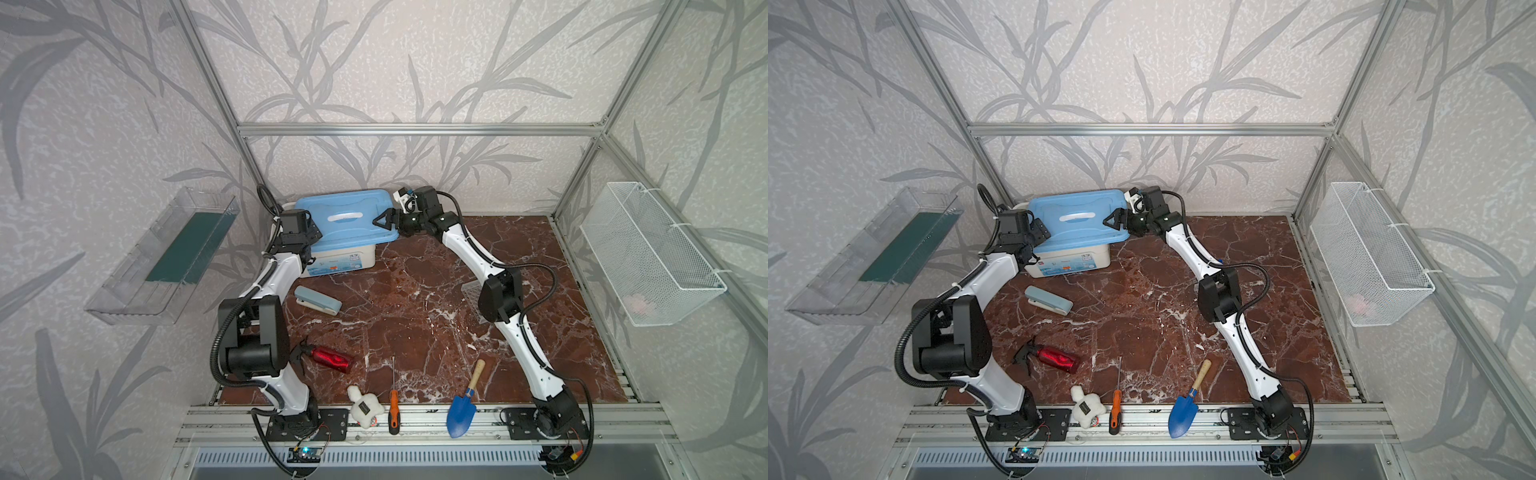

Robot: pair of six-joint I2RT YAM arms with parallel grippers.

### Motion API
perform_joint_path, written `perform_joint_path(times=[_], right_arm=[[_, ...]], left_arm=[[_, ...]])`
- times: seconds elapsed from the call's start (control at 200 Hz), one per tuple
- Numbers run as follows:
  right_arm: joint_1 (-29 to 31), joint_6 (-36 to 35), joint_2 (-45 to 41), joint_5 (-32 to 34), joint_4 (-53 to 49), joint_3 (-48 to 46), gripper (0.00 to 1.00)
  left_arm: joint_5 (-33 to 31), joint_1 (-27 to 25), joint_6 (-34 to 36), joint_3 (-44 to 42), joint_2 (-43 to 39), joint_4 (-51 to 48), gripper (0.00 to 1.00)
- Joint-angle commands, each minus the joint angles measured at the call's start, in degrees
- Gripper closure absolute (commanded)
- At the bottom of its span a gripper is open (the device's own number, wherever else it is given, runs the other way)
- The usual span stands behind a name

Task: Organize the chemistry lab equipment

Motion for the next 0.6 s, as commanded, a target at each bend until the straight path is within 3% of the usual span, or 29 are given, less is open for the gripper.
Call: perform_joint_path(times=[0.0,0.075,0.175,0.285,0.43,0.535,0.595], right_arm=[[-0.01,-1.41,1.28,-0.06,-1.97,2.08,0.16],[-0.08,-1.39,1.55,0.23,-3.17,2.20,0.18],[-0.05,-1.43,1.97,0.33,-3.53,2.40,0.23],[0.28,-1.43,2.11,0.16,-4.44,2.51,0.24],[0.20,-3.41,2.49,-0.30,-4.48,2.51,0.24],[-0.01,-3.15,3.08,-0.73,-4.19,2.99,0.24],[0.02,-3.35,3.37,-0.97,-4.39,3.51,0.24]], left_arm=[[6.54,-2.65,1.97,1.86,2.99,-14.45,0.11],[-4.75,-5.46,2.88,1.84,0.99,-16.54,0.05],[-9.43,-6.02,2.78,4.97,-0.58,-21.57,0.01],[-21.36,-5.78,-1.00,4.72,-2.73,-22.14,0.01],[-24.31,-4.25,-1.82,3.82,-3.05,-22.77,0.01],[-20.20,-4.00,-6.04,-0.31,-6.95,-21.23,0.01],[-14.26,-4.33,-3.17,-4.53,-11.36,-15.47,0.01]])
